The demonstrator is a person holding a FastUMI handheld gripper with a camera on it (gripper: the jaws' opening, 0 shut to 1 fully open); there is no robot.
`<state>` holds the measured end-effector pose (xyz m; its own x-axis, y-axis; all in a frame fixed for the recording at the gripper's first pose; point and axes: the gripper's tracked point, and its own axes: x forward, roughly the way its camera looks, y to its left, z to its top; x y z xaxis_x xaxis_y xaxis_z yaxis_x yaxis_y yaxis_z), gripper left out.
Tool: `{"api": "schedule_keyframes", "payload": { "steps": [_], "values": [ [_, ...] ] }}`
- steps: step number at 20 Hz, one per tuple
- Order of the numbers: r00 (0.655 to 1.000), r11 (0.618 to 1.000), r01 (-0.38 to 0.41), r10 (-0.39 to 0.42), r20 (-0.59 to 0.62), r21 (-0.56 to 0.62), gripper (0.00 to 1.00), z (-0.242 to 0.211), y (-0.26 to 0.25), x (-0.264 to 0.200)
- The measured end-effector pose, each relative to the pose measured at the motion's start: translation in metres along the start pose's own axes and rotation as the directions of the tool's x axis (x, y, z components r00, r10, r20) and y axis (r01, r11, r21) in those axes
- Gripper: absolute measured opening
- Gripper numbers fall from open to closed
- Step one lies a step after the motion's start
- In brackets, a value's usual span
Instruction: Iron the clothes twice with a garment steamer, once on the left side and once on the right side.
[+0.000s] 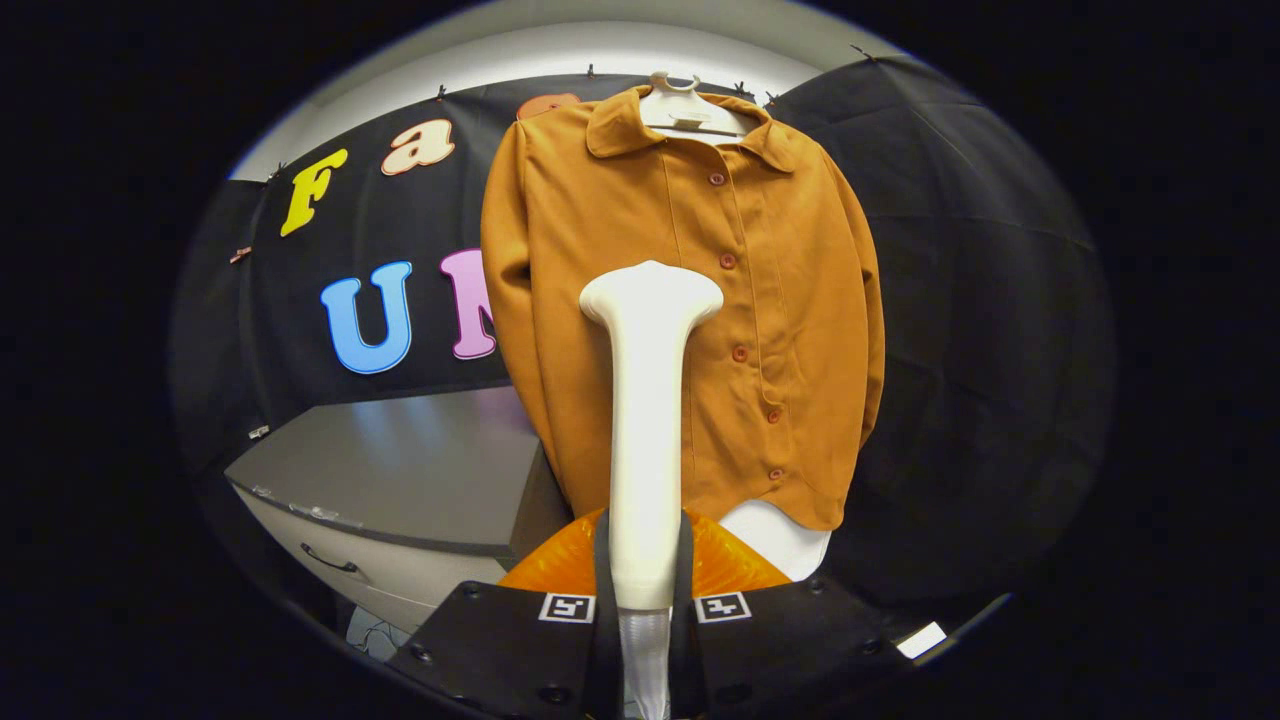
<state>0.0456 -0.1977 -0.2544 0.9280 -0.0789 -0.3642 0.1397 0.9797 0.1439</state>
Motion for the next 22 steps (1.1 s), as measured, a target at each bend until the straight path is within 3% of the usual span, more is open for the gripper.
{"api": "schedule_keyframes", "payload": {
  "steps": [7,11,16,22],
  "values": [
    [0.990,0.999,0.030,-0.028,-0.139,0.018,0.21,-0.070,-0.010,-0.017],
    [0.989,0.999,0.030,-0.025,-0.146,0.030,0.21,-0.078,-0.011,-0.043],
    [0.999,1.000,0.023,-0.022,-0.043,0.008,0.21,-0.023,-0.013,-0.075],
    [0.974,0.999,0.013,0.000,0.226,-0.053,0.21,0.100,-0.013,-0.111]
  ]
}}
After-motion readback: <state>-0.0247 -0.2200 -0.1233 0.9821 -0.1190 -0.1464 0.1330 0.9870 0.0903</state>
